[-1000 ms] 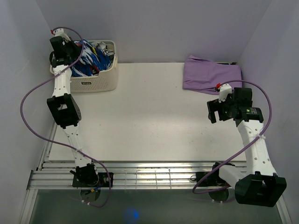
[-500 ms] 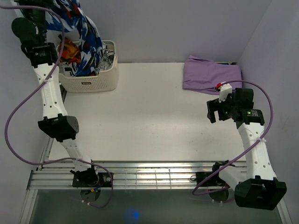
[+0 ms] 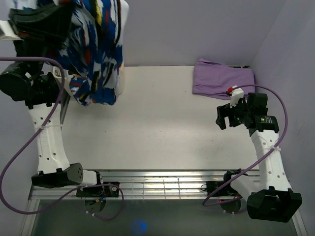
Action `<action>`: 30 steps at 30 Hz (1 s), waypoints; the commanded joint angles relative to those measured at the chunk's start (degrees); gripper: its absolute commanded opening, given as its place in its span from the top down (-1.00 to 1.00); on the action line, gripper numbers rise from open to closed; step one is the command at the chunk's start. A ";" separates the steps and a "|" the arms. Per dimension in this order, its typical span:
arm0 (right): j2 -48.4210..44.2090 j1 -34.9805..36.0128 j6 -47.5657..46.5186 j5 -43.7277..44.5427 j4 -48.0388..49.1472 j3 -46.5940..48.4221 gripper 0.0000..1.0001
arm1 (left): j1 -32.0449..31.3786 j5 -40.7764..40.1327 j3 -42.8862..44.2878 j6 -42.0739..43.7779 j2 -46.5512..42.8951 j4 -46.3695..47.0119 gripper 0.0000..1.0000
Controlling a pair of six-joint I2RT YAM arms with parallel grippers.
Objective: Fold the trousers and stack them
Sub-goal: Move the trousers to the center of the board
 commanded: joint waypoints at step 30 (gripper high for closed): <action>17.44 0.03 -9.82 -13.92 -8.32 9.89 -0.90 | -51.33 9.02 -53.82 99.06 1.13 -65.64 1.00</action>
